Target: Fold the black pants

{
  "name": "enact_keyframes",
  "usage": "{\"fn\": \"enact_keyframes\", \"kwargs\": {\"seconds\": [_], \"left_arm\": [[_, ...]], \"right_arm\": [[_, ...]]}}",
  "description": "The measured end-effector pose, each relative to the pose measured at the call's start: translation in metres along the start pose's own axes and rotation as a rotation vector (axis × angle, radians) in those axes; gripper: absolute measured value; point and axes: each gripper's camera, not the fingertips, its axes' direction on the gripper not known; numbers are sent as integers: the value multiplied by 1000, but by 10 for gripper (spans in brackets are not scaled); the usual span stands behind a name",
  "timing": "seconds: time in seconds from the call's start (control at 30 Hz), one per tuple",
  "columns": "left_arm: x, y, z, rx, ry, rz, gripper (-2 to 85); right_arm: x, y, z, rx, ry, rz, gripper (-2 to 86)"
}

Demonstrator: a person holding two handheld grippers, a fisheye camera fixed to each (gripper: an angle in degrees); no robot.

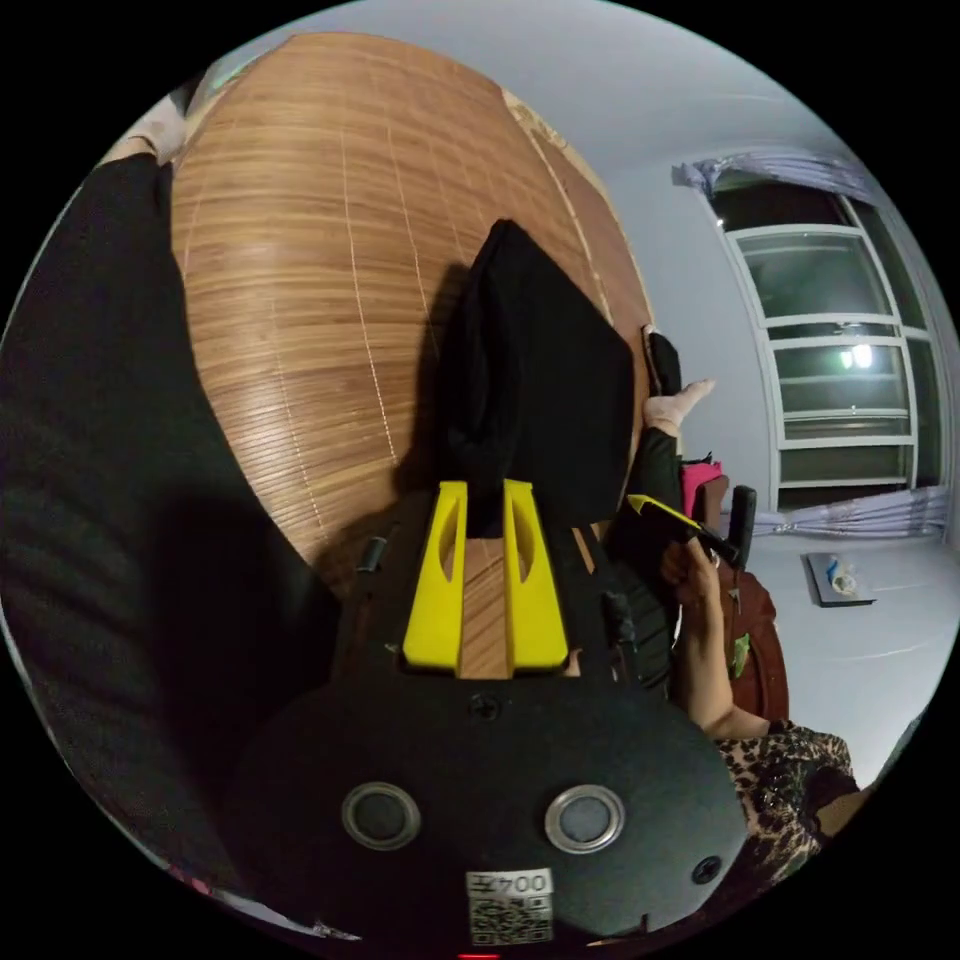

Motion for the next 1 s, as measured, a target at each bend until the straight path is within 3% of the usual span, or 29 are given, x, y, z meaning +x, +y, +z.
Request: {"fn": "enact_keyframes", "kwargs": {"seconds": [0.13,0.33,0.7,1.0], "left_arm": [[19,-3,-12,134,-70,87,65],[21,-29,-33,285,-108,122,63],[-50,-181,18,138,167,-97,86],[-76,-250,50,46,357,-173,87]], "right_arm": [[-34,17,-21,217,-33,-144,68],[-85,4,8,283,-29,-335,97],[-122,10,82,281,120,-381,99],[-112,15,98,314,9,-319,84]]}}
